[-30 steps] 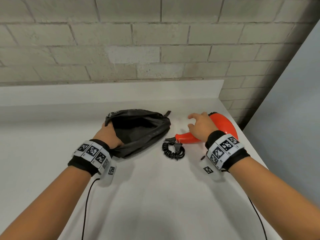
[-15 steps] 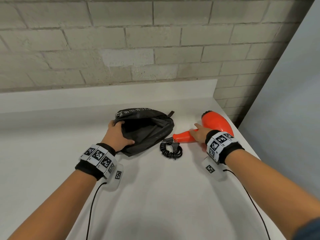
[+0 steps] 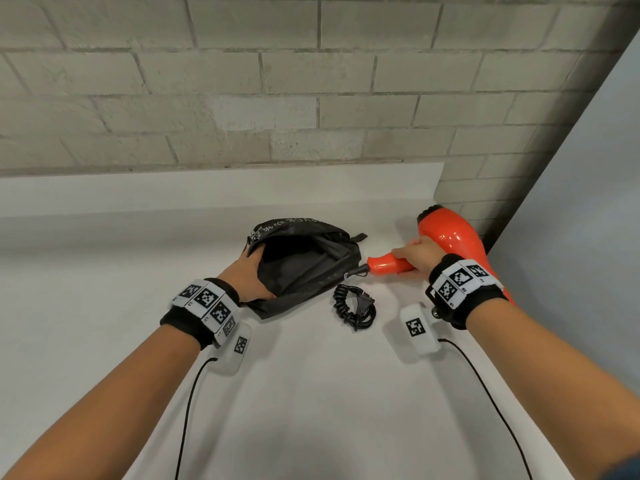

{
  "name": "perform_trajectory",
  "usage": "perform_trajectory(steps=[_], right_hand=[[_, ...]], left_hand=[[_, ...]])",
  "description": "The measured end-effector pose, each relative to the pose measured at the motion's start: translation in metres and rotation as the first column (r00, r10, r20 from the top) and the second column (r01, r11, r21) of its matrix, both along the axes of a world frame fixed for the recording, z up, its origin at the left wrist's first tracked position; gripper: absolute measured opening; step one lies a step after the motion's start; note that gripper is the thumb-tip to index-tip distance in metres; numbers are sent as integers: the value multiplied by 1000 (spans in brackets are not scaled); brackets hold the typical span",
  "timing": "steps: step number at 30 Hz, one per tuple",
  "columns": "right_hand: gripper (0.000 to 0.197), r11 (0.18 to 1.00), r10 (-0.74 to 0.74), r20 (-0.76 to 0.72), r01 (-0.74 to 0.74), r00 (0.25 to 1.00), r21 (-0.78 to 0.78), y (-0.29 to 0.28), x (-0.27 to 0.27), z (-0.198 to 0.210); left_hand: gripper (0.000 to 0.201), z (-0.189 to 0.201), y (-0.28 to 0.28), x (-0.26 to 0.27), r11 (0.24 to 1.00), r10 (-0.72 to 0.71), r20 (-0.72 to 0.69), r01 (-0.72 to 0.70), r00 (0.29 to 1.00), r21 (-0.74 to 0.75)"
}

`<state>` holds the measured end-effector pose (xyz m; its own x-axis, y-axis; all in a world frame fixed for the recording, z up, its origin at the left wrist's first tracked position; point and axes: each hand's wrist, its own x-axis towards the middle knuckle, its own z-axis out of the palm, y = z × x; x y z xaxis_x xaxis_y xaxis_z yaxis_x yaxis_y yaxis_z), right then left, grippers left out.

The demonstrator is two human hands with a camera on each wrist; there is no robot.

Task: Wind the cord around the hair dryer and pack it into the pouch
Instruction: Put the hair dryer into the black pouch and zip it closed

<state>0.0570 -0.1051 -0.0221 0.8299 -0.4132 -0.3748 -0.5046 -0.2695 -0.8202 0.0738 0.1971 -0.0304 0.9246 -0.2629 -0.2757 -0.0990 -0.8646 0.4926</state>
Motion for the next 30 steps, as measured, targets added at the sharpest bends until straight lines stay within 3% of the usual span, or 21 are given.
perform_trajectory(steps=[2,5,9,15,17,23,30], right_hand=[[26,986,-49,97,33,994,166,0,-4,13],[31,965,-66,266,-6,962,260,2,-11,37],[30,962,-42,475,-94,879,258,11,-22,63],[31,972,-45,650,-117,759,205,27,-37,66],[33,976,-35,680,-121,732,180,27,-38,62],[40,996,23,656,-74,754,50,28,-46,45],[40,993,114,693,-64,712,-98,29,-53,28]], left_hand=[[108,2,-2,-2,998,-25,-19,26,1000,57],[103,5,-6,-5,987,-58,-53,65,997,144],[98,10,-14,-9,963,-122,-135,150,983,222],[97,19,-17,-13,946,-247,-297,296,922,134],[90,20,-18,-15,939,-263,-303,315,916,140],[71,22,-19,-10,975,-212,-230,220,950,7],[72,27,-23,-3,985,-138,-143,121,980,-126]])
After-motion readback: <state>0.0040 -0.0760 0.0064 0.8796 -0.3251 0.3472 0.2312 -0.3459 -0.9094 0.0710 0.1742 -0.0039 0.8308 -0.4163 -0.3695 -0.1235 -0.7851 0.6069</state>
